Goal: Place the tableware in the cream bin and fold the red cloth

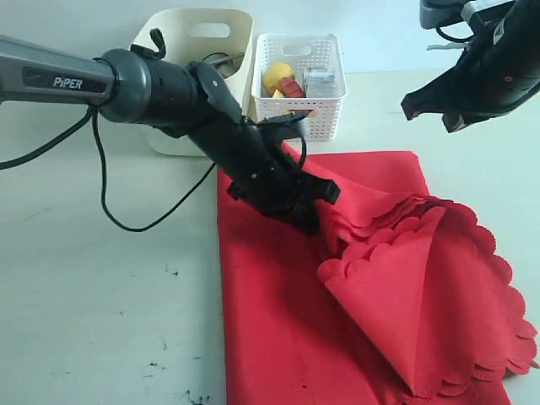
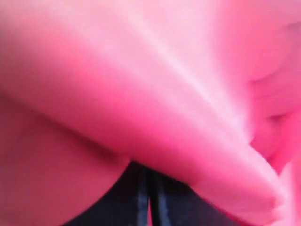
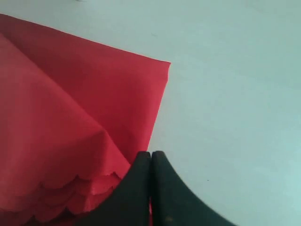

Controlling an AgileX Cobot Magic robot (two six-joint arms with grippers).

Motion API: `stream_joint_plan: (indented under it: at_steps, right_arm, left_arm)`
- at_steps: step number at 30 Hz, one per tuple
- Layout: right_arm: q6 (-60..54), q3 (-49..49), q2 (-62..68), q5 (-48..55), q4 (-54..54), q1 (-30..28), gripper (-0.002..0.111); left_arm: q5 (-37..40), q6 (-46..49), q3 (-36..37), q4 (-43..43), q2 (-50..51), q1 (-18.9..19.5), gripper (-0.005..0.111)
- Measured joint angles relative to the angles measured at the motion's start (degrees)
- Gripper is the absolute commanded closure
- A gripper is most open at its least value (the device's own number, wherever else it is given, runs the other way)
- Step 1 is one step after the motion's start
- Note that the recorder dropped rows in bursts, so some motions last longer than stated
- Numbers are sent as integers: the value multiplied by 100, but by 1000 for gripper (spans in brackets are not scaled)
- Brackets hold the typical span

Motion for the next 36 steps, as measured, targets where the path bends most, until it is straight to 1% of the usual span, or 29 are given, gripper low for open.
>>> stream_joint_plan:
  at_steps: [2, 5, 8, 10, 13, 16, 18, 21, 24, 26, 30, 33, 36]
  right_arm:
    - [0, 0, 0, 0, 9, 0, 108]
    - [-4, 0, 0, 0, 9, 0, 108]
    - [-4, 0, 0, 0, 9, 0, 108]
    - [-14, 0, 0, -11, 21, 0, 108]
    - [-52, 0, 0, -11, 66, 0, 108]
    - [-349, 0, 0, -22, 365, 0, 108]
    - [-671, 0, 0, -22, 658, 0, 108]
    - [-1634, 0, 0, -46, 1573, 0, 108]
    - [-2614, 0, 27, -33, 2499, 0, 108]
    - [-2940, 0, 120, -9, 2833, 0, 108]
    - [-3125, 0, 559, 16, 2733, 0, 108]
    - [-3006, 0, 1017, 54, 2317, 0, 108]
    - [-2652, 11, 1399, 78, 1786, 0, 108]
  left_arm:
    - [-120, 171, -169, -377, 0, -40, 106]
    - [-453, 317, -364, -694, 0, -52, 106]
    - [-883, 367, -518, -827, 10, -52, 106]
    - [-996, 392, -608, -878, 24, -52, 106]
    - [-1057, 427, -708, -896, 60, -42, 106]
    - [-1042, 469, -759, -889, 72, 2, 106]
    - [-943, 479, -766, -816, 72, 89, 106]
    - [-666, 493, -766, -623, 72, 243, 106]
    - [-186, 493, -766, -496, 37, 425, 107]
    - [191, 493, -766, -369, -32, 506, 107]
    - [930, 422, -766, 125, -190, 545, 107]
    - [1201, 350, -607, 452, -329, 523, 107]
    - [1389, 328, -391, 658, -435, 501, 107]
